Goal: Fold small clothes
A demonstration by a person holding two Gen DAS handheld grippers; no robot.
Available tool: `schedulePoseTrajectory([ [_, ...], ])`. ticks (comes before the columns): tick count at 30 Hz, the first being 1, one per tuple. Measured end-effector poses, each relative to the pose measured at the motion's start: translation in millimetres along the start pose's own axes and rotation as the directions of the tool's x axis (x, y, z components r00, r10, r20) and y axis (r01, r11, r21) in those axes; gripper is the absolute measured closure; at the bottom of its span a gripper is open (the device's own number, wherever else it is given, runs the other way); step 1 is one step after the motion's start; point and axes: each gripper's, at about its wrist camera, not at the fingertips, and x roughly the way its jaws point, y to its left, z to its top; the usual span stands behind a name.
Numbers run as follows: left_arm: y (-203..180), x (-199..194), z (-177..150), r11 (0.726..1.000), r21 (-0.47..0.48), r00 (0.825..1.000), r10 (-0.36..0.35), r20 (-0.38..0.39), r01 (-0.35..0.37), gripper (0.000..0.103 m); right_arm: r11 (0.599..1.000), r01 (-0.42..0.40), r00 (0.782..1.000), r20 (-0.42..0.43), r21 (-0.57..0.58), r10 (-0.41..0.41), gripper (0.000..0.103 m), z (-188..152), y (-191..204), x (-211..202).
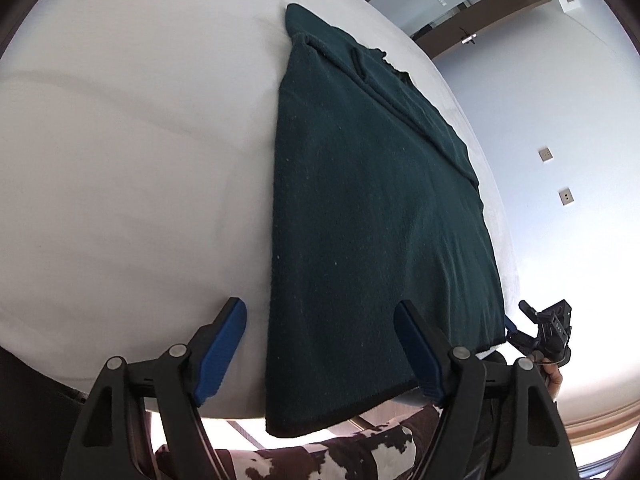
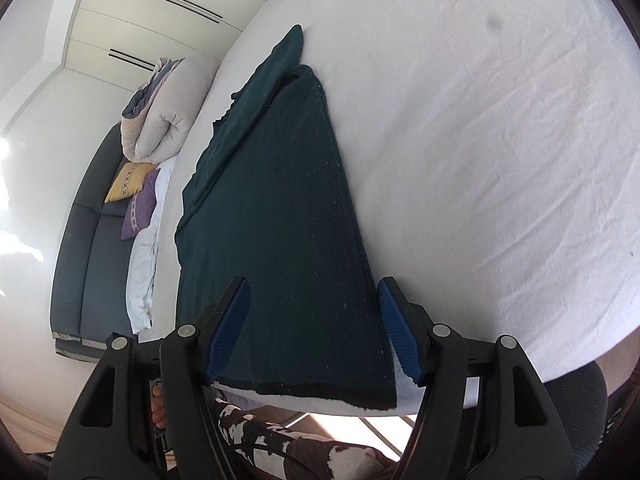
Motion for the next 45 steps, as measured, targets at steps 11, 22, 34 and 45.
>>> schedulePoseTrajectory([
  [11,11.8,5.5,-2.1,0.998,-0.050,0.997,-0.027,-0.078,0.023,0.073,0.999,-0.016,0.999,-0.037,0.030,0.017,0.038,-10.5,-5.0,-8.5],
  [22,7.4,9.9,-1.5,0.995,-0.093,0.993,-0.052,-0.105,0.043,0.057,0.999,-0.011,0.998,-0.065,0.034,0.013,0.038,-10.5,-7.1,-16.2],
  [34,5.5,15.5,-4.5,0.997,-0.071,0.992,-0.017,-0.123,0.008,0.094,1.000,0.019,0.993,-0.121,0.014,-0.017,0.047,-14.1,-7.1,-16.2],
  [45,10.7,-1.8,-7.2,0.988,-0.112,0.992,-0.114,-0.052,0.107,0.097,0.999,0.047,0.992,-0.116,-0.021,-0.049,0.095,-14.1,-3.6,-15.6],
])
